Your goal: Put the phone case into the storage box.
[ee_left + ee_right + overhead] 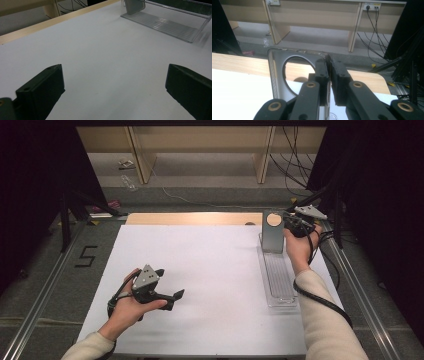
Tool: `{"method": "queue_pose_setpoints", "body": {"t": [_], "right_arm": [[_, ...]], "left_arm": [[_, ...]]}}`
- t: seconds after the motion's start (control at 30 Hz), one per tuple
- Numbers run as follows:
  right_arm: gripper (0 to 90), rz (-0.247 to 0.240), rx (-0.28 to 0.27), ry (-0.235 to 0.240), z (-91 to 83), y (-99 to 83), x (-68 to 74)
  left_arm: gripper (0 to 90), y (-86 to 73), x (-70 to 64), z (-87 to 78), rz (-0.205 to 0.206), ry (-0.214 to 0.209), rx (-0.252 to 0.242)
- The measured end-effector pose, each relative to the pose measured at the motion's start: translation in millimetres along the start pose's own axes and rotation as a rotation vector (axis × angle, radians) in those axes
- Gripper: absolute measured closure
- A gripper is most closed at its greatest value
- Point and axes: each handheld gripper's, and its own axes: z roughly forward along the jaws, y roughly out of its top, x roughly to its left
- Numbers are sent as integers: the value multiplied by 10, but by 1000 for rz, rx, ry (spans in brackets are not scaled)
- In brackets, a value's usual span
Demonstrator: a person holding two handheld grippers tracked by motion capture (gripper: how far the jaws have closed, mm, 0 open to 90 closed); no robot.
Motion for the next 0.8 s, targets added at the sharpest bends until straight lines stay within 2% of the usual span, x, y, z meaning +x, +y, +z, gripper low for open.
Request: {"method": "queue_pose_setpoints", "body": {"t": [0.8], "right_arm": [[844, 0, 17, -12, 109, -75, -31]], "left_arm": [[15, 0, -2, 3, 1, -2, 0]]}}
